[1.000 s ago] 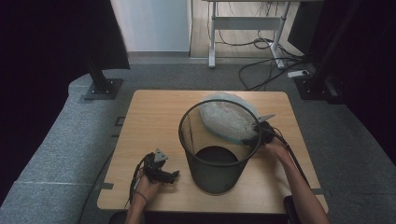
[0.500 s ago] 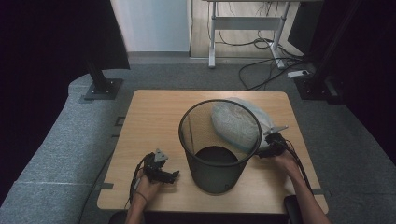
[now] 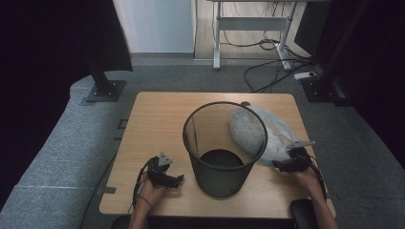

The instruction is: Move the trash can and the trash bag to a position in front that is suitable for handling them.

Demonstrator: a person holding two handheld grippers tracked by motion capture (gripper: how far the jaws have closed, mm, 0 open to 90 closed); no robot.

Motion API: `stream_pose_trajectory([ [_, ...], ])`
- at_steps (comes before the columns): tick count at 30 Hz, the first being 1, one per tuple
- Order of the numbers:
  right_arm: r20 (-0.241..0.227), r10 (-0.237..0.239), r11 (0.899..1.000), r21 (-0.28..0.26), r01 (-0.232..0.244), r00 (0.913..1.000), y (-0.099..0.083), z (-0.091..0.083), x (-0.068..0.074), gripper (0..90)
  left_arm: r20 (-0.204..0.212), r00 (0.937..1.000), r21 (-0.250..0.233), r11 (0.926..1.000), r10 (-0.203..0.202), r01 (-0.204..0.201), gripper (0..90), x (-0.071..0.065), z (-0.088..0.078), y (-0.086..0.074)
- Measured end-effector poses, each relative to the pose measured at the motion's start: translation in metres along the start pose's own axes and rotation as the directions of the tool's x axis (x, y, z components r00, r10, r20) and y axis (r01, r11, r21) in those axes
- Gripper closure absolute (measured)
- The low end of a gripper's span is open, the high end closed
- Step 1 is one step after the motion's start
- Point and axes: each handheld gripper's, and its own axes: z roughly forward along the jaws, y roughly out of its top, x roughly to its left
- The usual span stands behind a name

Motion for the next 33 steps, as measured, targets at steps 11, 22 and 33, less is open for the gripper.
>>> stream_pose_trajectory([
  [11,0.039,0.001,1.000,0.028,-0.002,0.9992,-0.038,-0.030,0.010,13.8,0.001,1.0000,0.000,1.0000,0.000,0.000,0.0,-0.001,0.000,0.000],
  [22,0.011,-0.005,0.999,0.034,0.005,0.9999,-0.067,-0.054,0.027,13.8,0.000,1.0000,0.000,1.0000,0.000,0.000,0.0,-0.001,0.000,0.000],
  [33,0.021,-0.002,1.000,0.027,0.002,0.9998,-0.076,-0.064,0.034,13.5,-0.001,1.0000,-0.001,1.0000,0.000,0.000,0.0,-0.002,0.000,0.000],
])
